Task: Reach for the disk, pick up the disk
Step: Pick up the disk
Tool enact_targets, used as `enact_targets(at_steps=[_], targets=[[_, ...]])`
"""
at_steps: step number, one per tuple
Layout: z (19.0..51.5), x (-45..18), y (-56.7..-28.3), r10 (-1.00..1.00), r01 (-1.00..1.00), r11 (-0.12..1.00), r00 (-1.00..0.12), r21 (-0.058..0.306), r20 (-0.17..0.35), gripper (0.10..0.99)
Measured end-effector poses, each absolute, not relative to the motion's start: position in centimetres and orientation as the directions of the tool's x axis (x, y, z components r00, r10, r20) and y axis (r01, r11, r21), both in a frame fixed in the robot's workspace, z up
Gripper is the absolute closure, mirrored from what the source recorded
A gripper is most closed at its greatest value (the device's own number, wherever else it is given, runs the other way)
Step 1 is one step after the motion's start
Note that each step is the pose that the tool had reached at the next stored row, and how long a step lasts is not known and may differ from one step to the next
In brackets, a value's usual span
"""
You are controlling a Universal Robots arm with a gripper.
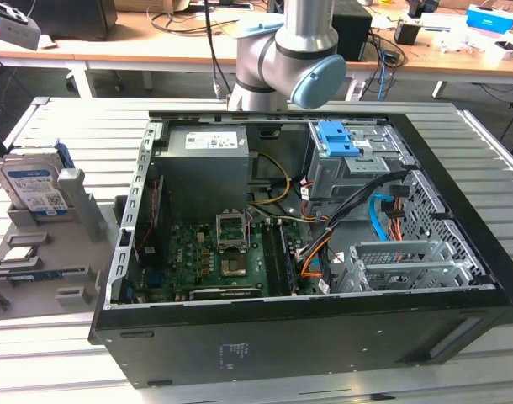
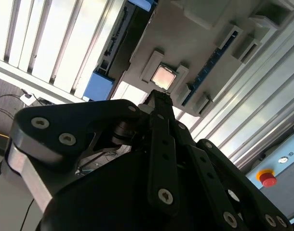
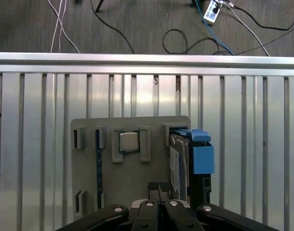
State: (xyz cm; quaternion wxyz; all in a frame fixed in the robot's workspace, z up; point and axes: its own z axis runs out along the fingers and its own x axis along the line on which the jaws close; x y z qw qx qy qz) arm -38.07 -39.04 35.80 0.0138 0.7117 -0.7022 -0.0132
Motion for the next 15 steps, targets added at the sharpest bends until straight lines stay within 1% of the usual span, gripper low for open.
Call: enact_targets(at_steps=[4,5,6,11,12,13,15], targets=[[35.80,-38.07,-39.04,-1.000,-0.999,-0.014,0.014,0.038,0.001,0.973],[35.80,-38.07,-39.04,-1.000,-0.999,-0.014,0.014,0.038,0.001,0.918],[35.80,-38.07,-39.04,-1.000,-0.999,-0.014,0.014,0.038,0.001,0.918],[35.80,-38.07,-39.04,-1.000,-0.999,-0.014,0.014,0.038,0.000,0.608],[35.80,-38.07,-39.04,-1.000,-0.999,-0.014,0.014,0.038,0.001,0.608],[35.80,-38.07,-39.04,-1.000,-0.999,-0.014,0.014,0.038,0.001,0.541],[35.80,-38.07,-38.74,-1.000,-0.999,-0.014,0.014,0.038,0.001,0.541]])
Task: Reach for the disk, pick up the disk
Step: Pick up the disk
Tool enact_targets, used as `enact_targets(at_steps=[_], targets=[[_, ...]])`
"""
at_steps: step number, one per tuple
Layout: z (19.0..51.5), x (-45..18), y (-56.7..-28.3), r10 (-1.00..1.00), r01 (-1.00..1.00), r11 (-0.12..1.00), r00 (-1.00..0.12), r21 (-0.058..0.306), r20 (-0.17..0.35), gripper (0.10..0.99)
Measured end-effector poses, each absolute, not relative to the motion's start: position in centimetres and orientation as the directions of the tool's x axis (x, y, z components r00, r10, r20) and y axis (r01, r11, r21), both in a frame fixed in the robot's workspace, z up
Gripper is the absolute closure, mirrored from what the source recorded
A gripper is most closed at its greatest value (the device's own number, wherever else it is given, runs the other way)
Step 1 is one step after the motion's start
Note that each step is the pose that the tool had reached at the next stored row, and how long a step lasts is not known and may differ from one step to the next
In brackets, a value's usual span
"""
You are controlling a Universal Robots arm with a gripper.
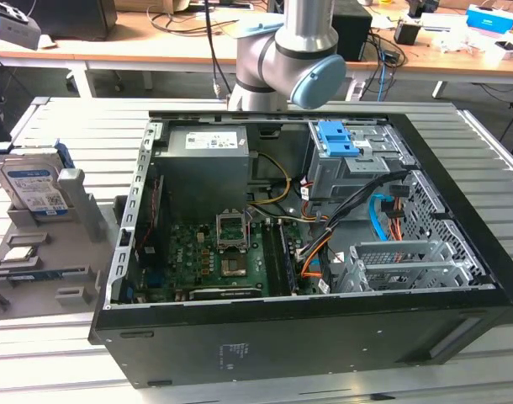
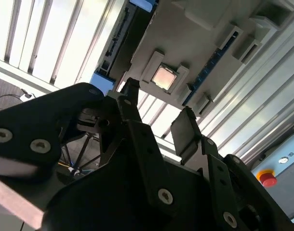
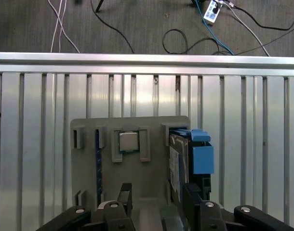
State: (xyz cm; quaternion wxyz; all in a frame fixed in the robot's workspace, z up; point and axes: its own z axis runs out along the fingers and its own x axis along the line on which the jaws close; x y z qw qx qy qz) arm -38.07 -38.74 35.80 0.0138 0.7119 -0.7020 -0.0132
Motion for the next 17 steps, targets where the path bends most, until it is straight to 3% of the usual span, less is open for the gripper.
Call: enact_targets(at_steps=[8,17], targets=[[35.8,-38.1,-36.0,-1.000,-0.999,-0.014,0.014,0.038,0.001,0.541],[34.0,-38.1,-35.3,-1.000,-0.999,-0.014,0.014,0.038,0.001,0.541]])
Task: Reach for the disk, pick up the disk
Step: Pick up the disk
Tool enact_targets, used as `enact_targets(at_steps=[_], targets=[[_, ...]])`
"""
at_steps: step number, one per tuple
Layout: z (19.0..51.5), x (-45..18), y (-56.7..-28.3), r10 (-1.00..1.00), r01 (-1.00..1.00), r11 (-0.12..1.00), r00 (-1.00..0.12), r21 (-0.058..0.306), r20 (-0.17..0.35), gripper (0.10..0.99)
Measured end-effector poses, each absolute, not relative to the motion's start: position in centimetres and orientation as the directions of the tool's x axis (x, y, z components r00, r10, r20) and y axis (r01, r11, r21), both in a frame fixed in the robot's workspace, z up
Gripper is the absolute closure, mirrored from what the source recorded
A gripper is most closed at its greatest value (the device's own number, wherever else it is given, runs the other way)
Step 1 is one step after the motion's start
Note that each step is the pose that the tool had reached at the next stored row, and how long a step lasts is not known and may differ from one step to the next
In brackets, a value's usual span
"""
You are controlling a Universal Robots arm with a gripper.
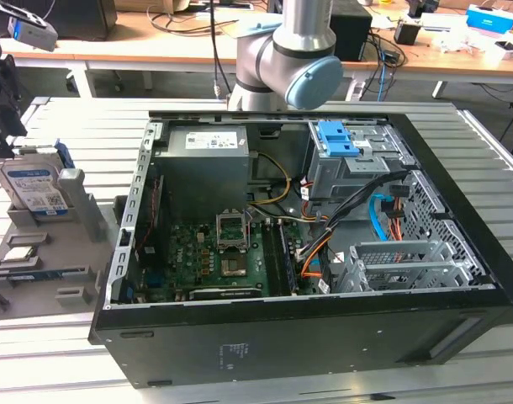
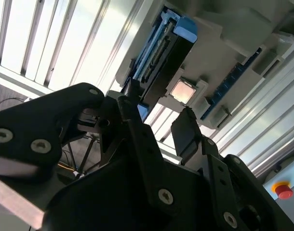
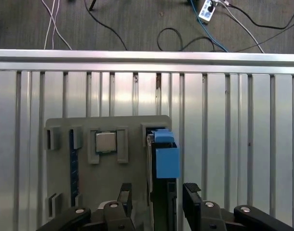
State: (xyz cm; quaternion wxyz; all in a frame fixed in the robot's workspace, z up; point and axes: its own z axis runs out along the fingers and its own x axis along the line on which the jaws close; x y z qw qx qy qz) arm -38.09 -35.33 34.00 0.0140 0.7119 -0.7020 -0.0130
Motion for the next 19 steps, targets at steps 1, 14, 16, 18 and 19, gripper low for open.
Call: enact_targets(at_steps=[1,14,16,18,19], targets=[[33.8,-38.2,-35.2,-1.000,-0.999,-0.014,0.014,0.038,0.001,0.541],[30.1,-40.3,-33.9,-0.999,-0.998,-0.045,0.045,0.038,0.002,0.541],[29.8,-40.3,-33.9,-0.998,-0.998,-0.055,0.055,0.038,0.002,0.541],[29.6,-40.3,-34.0,-0.998,-0.997,-0.060,0.060,0.038,0.002,0.541],[29.4,-40.4,-34.0,-0.998,-0.997,-0.062,0.062,0.038,0.002,0.541]])
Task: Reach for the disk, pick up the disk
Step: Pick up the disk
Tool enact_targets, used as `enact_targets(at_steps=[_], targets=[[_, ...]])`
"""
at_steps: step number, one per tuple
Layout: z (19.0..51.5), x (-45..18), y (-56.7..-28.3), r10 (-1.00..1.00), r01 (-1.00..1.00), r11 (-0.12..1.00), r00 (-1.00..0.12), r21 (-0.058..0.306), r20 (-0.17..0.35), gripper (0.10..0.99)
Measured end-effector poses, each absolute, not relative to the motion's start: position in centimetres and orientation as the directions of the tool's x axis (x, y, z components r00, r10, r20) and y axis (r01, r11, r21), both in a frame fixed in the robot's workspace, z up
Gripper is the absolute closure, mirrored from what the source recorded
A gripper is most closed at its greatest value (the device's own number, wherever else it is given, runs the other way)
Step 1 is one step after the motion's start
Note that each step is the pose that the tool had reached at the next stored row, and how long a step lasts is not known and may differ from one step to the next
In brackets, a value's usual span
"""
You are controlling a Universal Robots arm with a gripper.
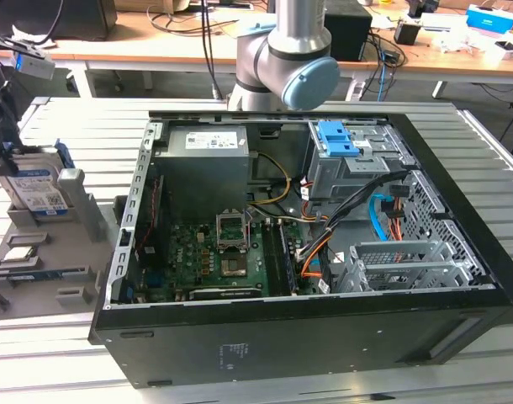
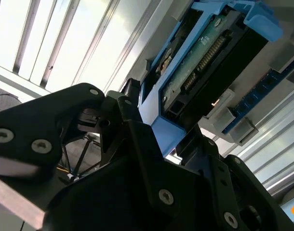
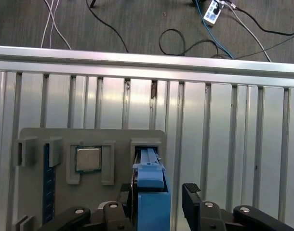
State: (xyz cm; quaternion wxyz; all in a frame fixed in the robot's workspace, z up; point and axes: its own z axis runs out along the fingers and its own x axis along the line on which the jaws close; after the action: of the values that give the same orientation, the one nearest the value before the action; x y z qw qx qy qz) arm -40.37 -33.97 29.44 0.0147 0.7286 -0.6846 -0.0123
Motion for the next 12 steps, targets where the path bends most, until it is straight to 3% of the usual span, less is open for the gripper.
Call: enact_targets(at_steps=[8,10,12], targets=[[28.83,-40.42,-34.02,-0.997,-0.997,-0.072,0.072,0.038,0.002,0.541],[28.83,-40.42,-34.02,-0.997,-0.997,-0.073,0.073,0.038,0.002,0.690],[28.83,-40.42,-34.02,-0.997,-0.997,-0.073,0.074,0.038,0.002,0.718]])
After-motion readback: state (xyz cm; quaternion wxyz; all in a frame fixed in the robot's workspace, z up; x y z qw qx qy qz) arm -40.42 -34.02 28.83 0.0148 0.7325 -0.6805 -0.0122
